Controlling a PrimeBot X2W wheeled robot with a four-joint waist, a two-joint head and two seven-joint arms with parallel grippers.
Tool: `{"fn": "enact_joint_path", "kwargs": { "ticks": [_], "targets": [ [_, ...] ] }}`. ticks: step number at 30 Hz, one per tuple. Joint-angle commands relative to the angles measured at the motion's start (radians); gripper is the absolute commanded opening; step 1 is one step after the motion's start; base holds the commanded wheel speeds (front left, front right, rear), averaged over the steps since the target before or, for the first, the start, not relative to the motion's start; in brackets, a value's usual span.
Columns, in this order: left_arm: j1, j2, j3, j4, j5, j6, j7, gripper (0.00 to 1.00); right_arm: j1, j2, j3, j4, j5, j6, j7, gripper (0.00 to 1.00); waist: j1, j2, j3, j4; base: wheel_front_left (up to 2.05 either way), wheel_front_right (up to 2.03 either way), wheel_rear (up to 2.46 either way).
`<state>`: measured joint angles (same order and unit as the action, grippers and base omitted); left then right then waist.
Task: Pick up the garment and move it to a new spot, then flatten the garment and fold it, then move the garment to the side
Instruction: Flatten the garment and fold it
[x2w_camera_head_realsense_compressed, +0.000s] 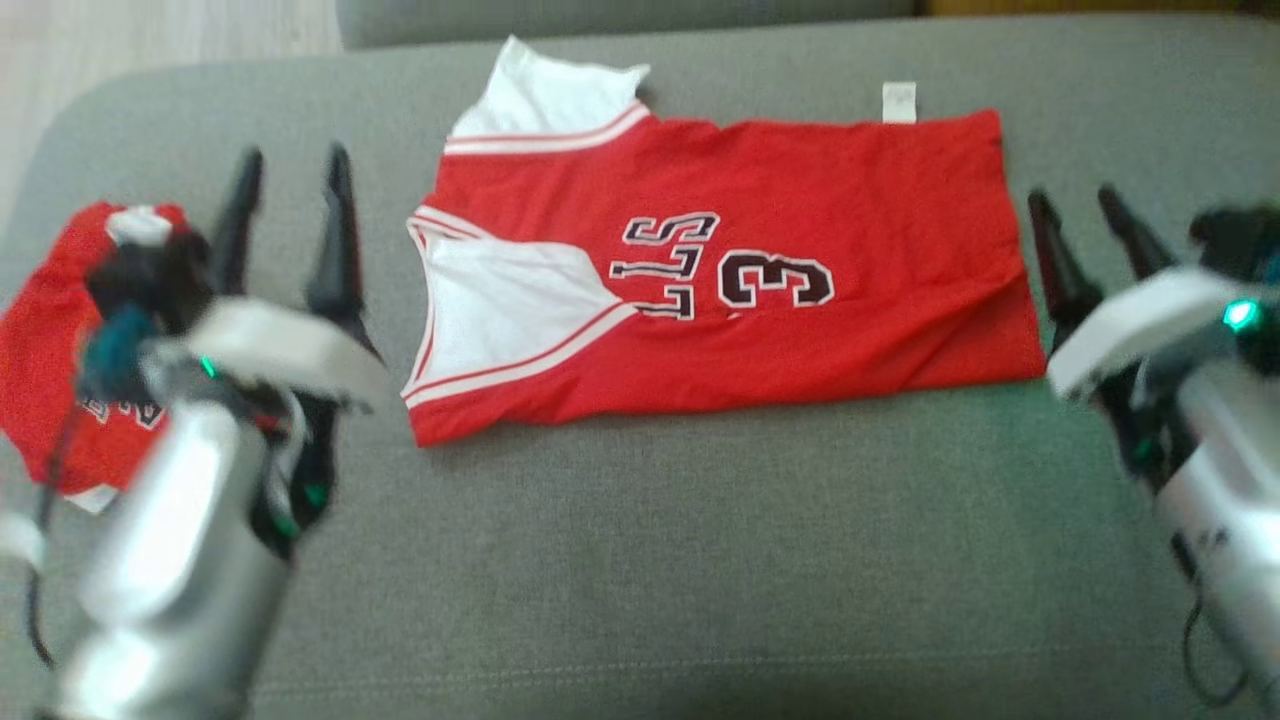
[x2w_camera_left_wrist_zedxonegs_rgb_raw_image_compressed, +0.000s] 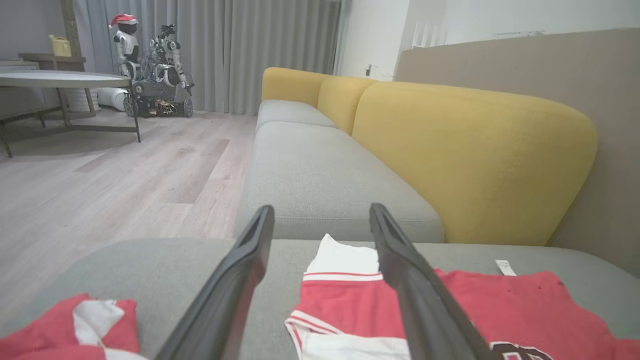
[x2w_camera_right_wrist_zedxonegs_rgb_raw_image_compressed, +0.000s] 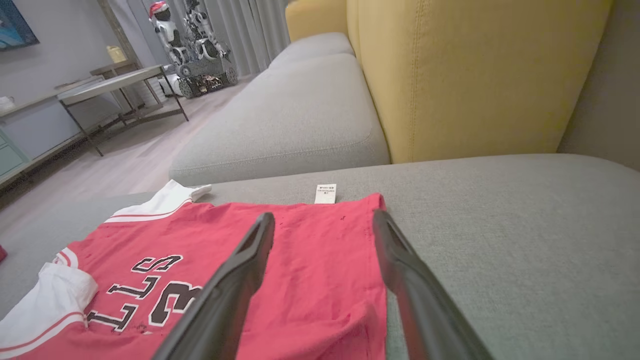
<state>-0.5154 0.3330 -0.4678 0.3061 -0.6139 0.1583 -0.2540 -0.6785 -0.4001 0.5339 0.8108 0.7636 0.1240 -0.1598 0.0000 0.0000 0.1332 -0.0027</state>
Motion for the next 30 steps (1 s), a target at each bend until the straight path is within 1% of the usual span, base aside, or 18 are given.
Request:
{"fn": "enact_joint_path", "kwargs": {
  "ticks": [1, 3, 4, 7, 11, 16, 20, 24, 30],
  "targets": [
    [0.025, -0.010, 0.091, -0.076, 0.040, 0.007, -0.008, 1.00, 0.028, 0.012, -0.013, -0.021, -0.024, 0.007, -0.055, 1.00, 0.0000, 0.0000, -0.046, 0.004, 0.00, 0.00, 0.00],
    [0.103, -0.052, 0.136, -0.122, 0.091, 0.011, -0.008, 1.00, 0.070, 0.041, -0.063, -0.032, -0.006, 0.007, -0.083, 1.00, 0.0000, 0.0000, -0.065, 0.006, 0.00, 0.00, 0.00],
    [0.103, -0.052, 0.136, -0.122, 0.091, 0.011, -0.008, 1.00, 0.070, 0.041, -0.063, -0.032, -0.006, 0.007, -0.083, 1.00, 0.0000, 0.0000, -0.065, 0.006, 0.00, 0.00, 0.00],
    [0.212, -0.115, 0.178, -0.160, 0.151, -0.010, -0.008, 1.00, 0.127, 0.053, -0.102, -0.070, -0.065, 0.007, -0.098, 1.00, 0.0000, 0.0000, -0.078, 0.009, 0.00, 0.00, 0.00],
    [0.314, -0.184, 0.234, -0.169, 0.224, -0.042, -0.008, 1.00, 0.214, 0.076, -0.229, -0.168, -0.192, 0.007, -0.101, 1.00, 0.0000, 0.0000, -0.080, 0.008, 0.00, 0.00, 0.00],
    [0.388, -0.245, 0.303, -0.149, 0.293, -0.079, -0.008, 1.00, 0.359, 0.160, -0.375, -0.285, -0.358, 0.007, -0.102, 1.00, 0.0000, 0.0000, -0.074, 0.001, 0.00, 0.00, 0.00],
    [0.398, -0.268, 0.343, -0.102, 0.322, -0.107, -0.008, 1.00, 0.427, 0.227, -0.438, -0.349, -0.443, 0.007, -0.102, 1.00, 0.0000, 0.0000, -0.063, -0.011, 0.00, 0.00, 0.00],
    [0.367, -0.276, 0.364, -0.015, 0.343, -0.120, -0.008, 1.00, 0.444, 0.261, -0.445, -0.377, -0.495, 0.007, -0.102, 1.00, 0.0000, 0.0000, -0.046, -0.030, 0.00, 0.00, 0.00],
    [0.268, -0.279, 0.372, 0.200, 0.353, -0.107, -0.008, 1.00, 0.433, 0.282, -0.435, -0.394, -0.531, 0.007, -0.102, 1.00, 0.0000, 0.0000, -0.015, -0.064, 0.00, 0.00, 0.00]
  ]
}}
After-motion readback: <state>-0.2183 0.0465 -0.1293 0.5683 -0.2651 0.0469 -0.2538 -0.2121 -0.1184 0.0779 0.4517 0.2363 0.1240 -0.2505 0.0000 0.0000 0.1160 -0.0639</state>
